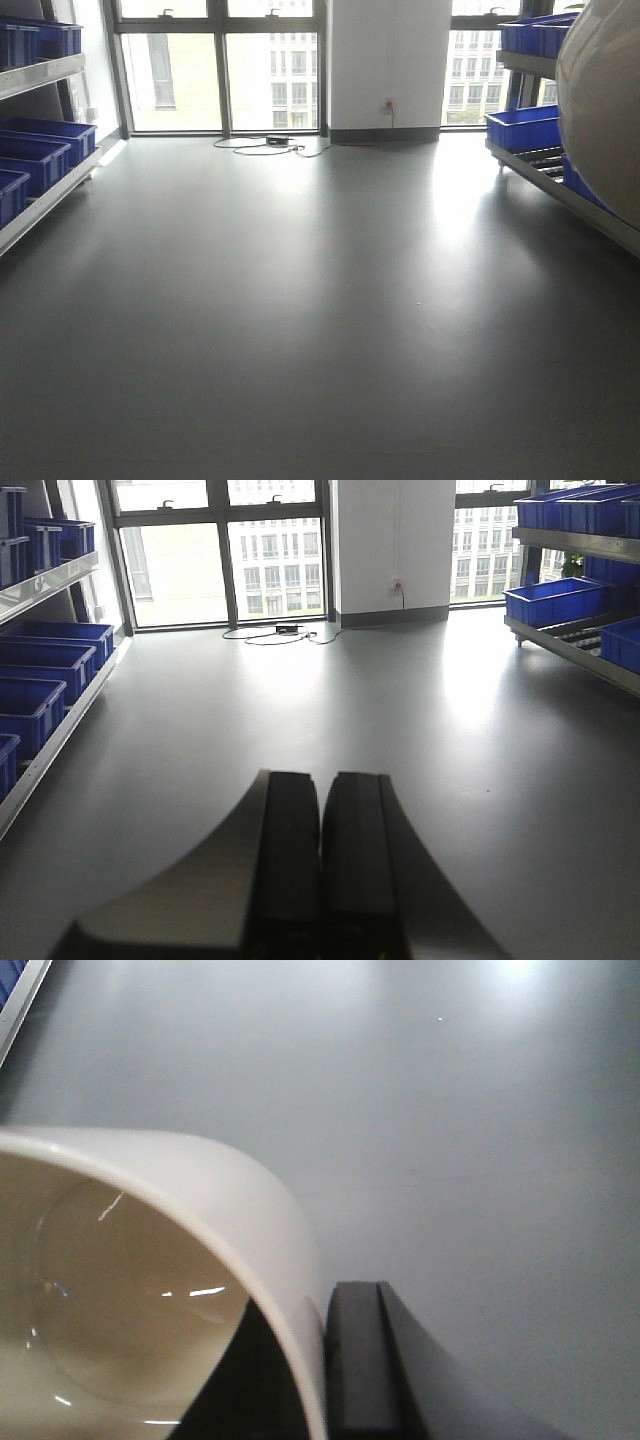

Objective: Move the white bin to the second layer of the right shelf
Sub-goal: 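Drive across the room toward the shelf rack with blue crates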

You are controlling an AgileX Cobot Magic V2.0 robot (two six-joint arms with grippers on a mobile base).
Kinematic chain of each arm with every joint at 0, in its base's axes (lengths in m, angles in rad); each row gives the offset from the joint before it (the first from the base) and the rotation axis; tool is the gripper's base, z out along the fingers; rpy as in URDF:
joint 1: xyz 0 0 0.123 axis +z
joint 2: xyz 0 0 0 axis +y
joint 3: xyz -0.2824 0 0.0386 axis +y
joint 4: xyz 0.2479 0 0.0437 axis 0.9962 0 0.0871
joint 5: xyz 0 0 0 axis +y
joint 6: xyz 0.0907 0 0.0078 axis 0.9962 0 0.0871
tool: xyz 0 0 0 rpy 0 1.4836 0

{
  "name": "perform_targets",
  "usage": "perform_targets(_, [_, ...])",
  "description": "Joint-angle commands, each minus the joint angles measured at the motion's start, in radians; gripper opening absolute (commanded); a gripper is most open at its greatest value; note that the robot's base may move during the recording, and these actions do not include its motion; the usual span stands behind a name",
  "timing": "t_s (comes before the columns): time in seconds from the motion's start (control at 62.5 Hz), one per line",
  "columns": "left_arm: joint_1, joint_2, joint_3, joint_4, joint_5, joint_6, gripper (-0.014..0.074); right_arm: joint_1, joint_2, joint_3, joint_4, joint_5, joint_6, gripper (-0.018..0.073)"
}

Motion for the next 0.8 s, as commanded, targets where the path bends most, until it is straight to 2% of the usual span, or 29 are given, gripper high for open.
perform_targets(0.0, [-0.003, -0.014, 0.037, -0.006, -0.084, -0.003, 0.0085, -0.008, 0.009, -0.031, 0.003, -0.095, 0.0, 0.0056])
perform_targets(0.783, [-0.003, -0.014, 0.037, -0.006, -0.084, -0.003, 0.0085, -0.008, 0.009, -0.031, 0.003, -0.095, 0.0, 0.0056])
